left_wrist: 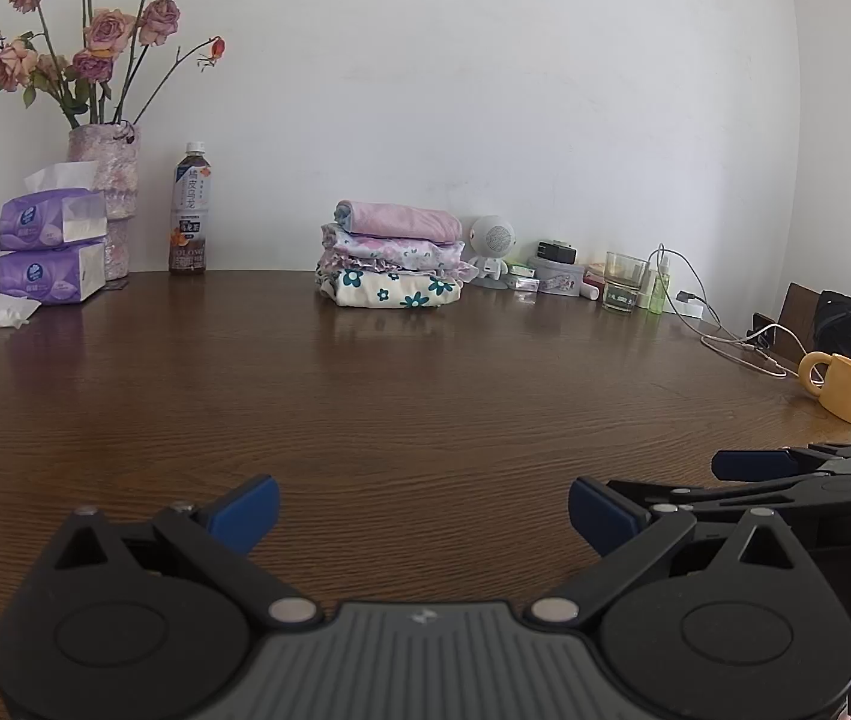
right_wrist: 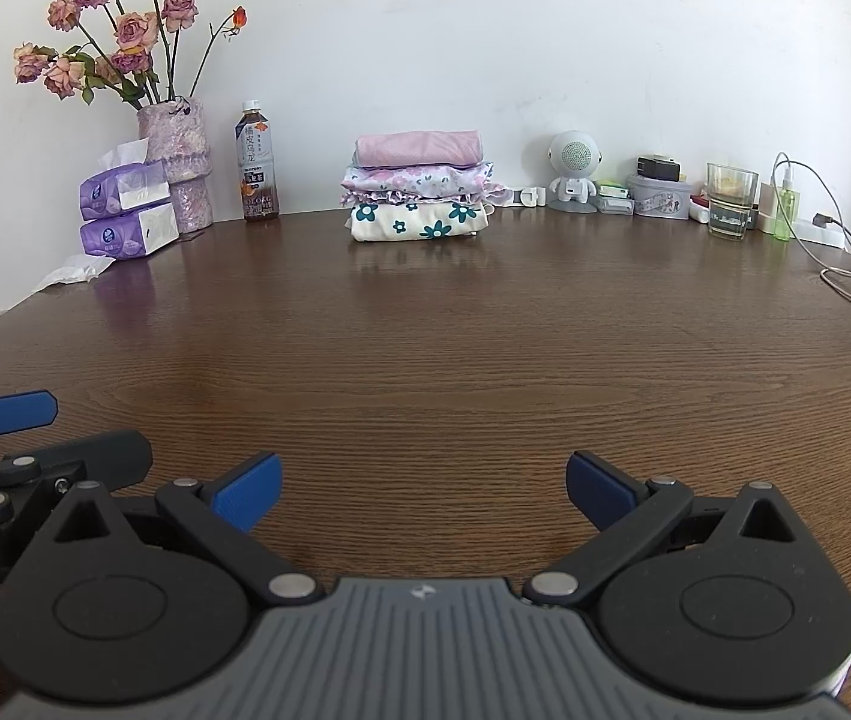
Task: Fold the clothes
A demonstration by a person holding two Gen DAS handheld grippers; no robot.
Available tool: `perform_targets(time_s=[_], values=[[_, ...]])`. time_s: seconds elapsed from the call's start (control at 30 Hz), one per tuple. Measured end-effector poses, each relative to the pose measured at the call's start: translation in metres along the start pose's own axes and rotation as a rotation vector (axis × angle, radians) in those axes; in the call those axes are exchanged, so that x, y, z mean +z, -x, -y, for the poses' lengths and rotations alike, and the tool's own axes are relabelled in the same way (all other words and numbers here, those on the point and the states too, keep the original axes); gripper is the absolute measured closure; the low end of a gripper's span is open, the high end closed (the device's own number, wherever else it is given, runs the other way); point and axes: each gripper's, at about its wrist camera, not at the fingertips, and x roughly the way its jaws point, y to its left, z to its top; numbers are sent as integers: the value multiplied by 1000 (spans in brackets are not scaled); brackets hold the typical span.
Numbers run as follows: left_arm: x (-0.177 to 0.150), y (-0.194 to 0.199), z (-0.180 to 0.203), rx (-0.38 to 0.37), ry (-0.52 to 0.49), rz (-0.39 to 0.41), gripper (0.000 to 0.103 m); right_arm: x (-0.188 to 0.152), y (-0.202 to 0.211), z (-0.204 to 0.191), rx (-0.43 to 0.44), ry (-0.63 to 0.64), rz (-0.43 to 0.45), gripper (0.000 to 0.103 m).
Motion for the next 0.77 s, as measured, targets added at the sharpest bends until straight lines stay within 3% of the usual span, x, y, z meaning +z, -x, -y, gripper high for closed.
perform_targets(time_s=[0.77], values=[[-2,2,2,-7,-14,13,0,1,1,-1,1,3,-2,0]])
